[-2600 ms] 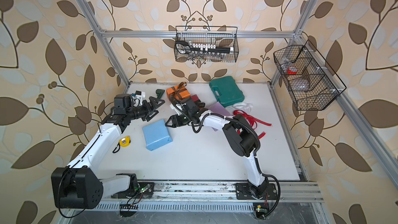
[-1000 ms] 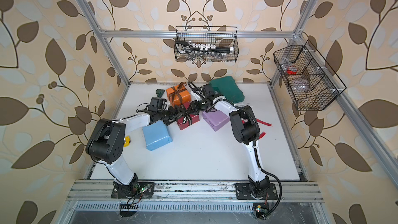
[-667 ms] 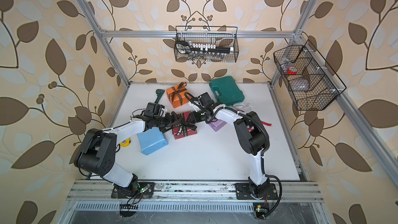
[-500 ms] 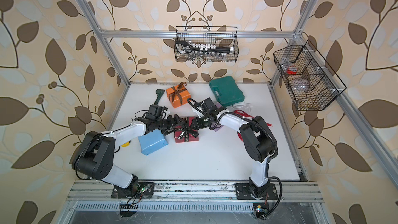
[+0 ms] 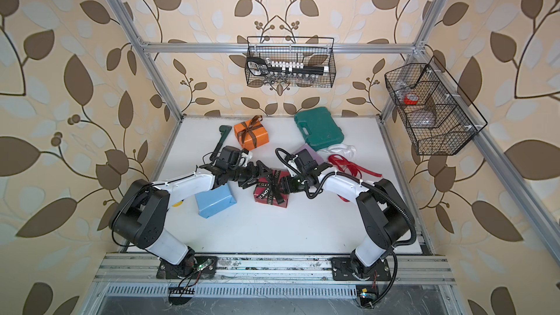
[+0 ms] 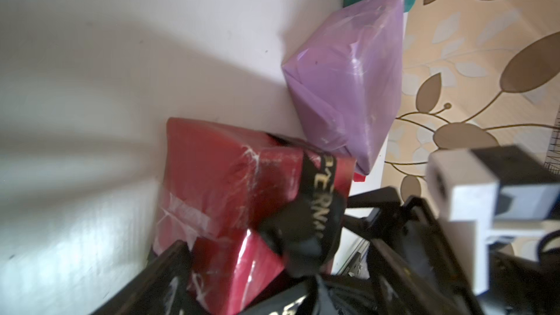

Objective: Untie the ribbon bows on the gift boxes
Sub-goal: Move the gift box to the center of the board.

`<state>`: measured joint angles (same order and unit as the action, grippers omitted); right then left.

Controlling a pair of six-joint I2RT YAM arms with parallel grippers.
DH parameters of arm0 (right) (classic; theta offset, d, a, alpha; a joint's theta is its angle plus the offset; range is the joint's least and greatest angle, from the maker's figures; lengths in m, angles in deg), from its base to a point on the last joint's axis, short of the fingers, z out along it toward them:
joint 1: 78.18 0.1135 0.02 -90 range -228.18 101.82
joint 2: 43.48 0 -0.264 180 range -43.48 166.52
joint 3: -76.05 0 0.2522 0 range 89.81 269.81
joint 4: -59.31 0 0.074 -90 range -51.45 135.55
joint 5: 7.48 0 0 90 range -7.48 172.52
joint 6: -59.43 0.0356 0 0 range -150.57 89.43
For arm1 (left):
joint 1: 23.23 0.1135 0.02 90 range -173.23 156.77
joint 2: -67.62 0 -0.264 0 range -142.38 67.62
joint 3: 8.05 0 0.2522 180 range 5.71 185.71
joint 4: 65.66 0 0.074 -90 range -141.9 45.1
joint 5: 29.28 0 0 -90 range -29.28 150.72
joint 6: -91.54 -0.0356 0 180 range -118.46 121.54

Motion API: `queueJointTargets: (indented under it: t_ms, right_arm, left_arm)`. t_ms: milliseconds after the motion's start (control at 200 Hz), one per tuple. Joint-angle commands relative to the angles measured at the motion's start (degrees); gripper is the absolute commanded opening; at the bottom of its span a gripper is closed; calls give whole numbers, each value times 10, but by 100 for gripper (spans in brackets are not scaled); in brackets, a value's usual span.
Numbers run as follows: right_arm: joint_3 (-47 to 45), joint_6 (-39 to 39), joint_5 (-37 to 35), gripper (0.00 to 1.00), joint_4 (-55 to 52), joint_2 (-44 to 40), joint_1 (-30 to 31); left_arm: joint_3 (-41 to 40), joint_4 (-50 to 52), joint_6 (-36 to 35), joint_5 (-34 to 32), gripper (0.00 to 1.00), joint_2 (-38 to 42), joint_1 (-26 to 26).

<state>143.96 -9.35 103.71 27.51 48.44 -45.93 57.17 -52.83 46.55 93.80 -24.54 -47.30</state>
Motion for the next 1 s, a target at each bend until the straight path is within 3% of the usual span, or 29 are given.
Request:
queueJointTargets:
  t_ms: [0,130,220,280,305,320,505,595,635,730,815,910,995]
  right_arm:
    - [-45,55,17,67,25,-44,9]
    - [-76,81,23,69,30,-78,23]
    - [-78,66,-27,75,-7,-97,21]
    - [-73,54,-65,82,-33,-110,11]
    - [-72,50,-73,97,-40,-116,6]
    - [-71,47,-76,99,-44,-120,1]
    - [-41,30,-115,99,-63,-160,-40]
    - [-22,21,-97,99,-43,-168,-41]
    - [-14,16,-68,91,-25,-165,-41]
    - [18,25,-24,58,-12,-139,-40]
    - [40,42,4,51,5,-107,-36]
    - [52,67,33,52,39,-78,-31]
    - [73,68,19,52,37,-49,-11]
  left_arm:
    - [45,-53,-5,38,93,-22,-7]
    - [82,-54,-10,48,93,-58,-7]
    - [108,-25,-34,47,93,-74,-6]
    - [126,10,-62,42,93,-76,-4]
    - [132,29,-76,39,93,-75,-3]
    - [135,41,-85,35,93,-74,-2]
    - [137,168,-176,-29,94,-3,18]
    - [124,206,-206,-62,94,45,20]
    - [116,217,-214,-69,94,65,20]
    - [99,244,-227,-65,91,105,20]
    - [85,270,-234,-51,81,128,19]
    - [68,299,-239,-37,73,141,19]
    - [45,307,-238,-28,67,155,19]
